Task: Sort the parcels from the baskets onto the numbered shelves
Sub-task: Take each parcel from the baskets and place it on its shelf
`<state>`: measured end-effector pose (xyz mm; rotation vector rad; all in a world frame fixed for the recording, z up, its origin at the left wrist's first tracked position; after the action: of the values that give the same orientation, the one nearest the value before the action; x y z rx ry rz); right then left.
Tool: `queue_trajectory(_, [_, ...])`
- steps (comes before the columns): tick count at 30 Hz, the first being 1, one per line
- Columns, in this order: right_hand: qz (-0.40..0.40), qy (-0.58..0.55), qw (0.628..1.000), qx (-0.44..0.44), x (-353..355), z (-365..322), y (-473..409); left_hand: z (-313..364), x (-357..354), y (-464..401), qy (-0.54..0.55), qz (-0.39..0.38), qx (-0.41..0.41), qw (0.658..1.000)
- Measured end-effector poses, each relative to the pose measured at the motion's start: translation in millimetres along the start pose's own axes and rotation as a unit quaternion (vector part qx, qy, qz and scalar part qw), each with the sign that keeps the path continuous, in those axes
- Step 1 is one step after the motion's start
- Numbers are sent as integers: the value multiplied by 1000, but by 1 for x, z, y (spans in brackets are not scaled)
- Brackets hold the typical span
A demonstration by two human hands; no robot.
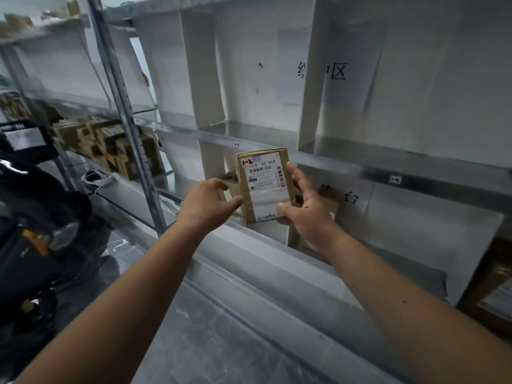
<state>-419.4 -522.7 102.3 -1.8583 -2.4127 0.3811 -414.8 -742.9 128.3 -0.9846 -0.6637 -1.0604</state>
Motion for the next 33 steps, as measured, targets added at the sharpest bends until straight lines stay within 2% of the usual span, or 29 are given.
queue_trajectory(8, [-61, 52, 995, 60, -15, -13, -94, -14, 16, -78, 18, 46, 21, 999])
queue_trajectory(12, [-82, 120, 983, 111, -27, -24, -134, -24, 26, -115, 5, 56, 19, 998])
queue_trajectory(23, [-23, 268, 951, 153, -61, -26, -257, -63, 49, -244, -10, 70, -27, 997])
queue_trajectory(29, [50, 323, 934, 145, -91, -10, -326, -103, 43, -330, 0, 66, -42, 997])
queue_trajectory(33, [96, 355, 919, 139, -108, 1, -362, -118, 33, -374, 11, 44, -82, 996])
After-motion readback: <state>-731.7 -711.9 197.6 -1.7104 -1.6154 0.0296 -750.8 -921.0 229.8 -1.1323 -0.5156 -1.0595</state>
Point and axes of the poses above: each hand's wrist, its own y-axis away from the middle knuckle, its own x-axis out of the back of the hand, z = x × y, the point moved 5 cm from there along -y, towards the middle knuckle, and after that the axes turned 7 degrees about -y, right-handed, at the moved point
